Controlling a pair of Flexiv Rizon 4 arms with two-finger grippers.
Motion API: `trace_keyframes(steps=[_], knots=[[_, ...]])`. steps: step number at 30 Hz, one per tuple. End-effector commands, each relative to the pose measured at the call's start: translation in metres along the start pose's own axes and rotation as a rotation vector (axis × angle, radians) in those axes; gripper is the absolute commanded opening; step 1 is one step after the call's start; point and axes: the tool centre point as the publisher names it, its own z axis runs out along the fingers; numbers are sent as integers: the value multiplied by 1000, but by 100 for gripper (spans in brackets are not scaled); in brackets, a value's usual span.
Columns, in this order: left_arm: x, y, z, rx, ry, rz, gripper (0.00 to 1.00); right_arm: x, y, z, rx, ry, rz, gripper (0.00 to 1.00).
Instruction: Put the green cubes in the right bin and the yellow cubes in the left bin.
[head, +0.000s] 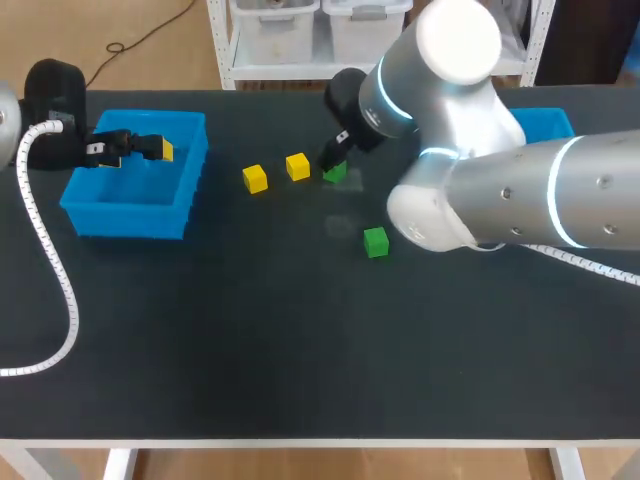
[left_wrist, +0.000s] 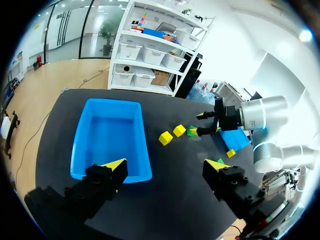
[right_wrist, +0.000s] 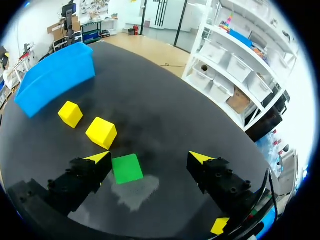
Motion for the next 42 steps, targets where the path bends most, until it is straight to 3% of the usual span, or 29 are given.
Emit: trace_keyframes(steps=[1, 8, 10, 11, 12, 14, 15, 24, 28, 32, 36, 42], knots=[[2, 3, 0, 15, -8, 3, 100, -1, 1, 7, -10, 3, -1, 100], [2, 3, 0, 15, -8, 3, 100, 7, 11, 8, -26, 10, -4, 100], [2, 3, 0, 15, -8, 3, 100, 12, 13, 8, -28, 18, 2, 71], [2, 3, 0, 15, -8, 3, 100, 14, 14, 8, -29, 19, 2, 63], [2, 3, 0, 15, -8, 3, 100, 17, 16, 8, -30, 25, 2, 43], [2, 3, 0, 15, -8, 3, 100, 21, 17, 7, -32, 29, 6, 22], [2, 3, 0, 15, -8, 3, 100, 23, 17, 7, -29, 32, 9, 2], [2, 3, 0, 15, -8, 3, 100, 21, 12, -13, 11, 10, 14, 0], [2, 3, 0, 15, -8, 3, 100, 11, -4, -55, 42, -76, 87, 0], [2, 3, 0, 15, -8, 3, 100, 13, -28, -103, 65, -165, 158, 0], [2, 3, 0, 15, -8, 3, 100, 32, -51, -147, 112, -216, 210, 0], [2, 3, 0, 15, -8, 3, 100, 79, -95, -188, 200, -220, 308, 0]])
